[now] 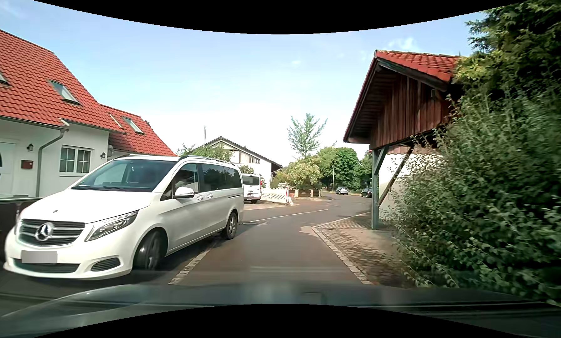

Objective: Follow the waypoints while adhering to traffic rules and regulations

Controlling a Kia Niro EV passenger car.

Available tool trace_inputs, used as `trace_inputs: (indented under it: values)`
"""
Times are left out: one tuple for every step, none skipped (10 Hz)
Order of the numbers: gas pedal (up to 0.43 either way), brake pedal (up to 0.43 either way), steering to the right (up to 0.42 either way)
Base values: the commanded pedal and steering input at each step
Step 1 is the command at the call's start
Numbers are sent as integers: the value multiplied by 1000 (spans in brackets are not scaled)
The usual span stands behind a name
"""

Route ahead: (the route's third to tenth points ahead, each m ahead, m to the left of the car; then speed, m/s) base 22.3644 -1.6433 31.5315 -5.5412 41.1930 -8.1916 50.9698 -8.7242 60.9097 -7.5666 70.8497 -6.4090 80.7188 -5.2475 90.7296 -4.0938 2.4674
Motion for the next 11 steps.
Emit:
trace_inputs:
  values:
    - [0,0,18]
    - [0,0,17]
    - [0,0,14]
    - [0,0,-14]
    - [0,0,-51]
    - [0,0,-78]
    - [0,0,-93]
    - [0,0,-95]
    - [0,0,-97]
    - [0,0,-99]
    - [0,0,-99]
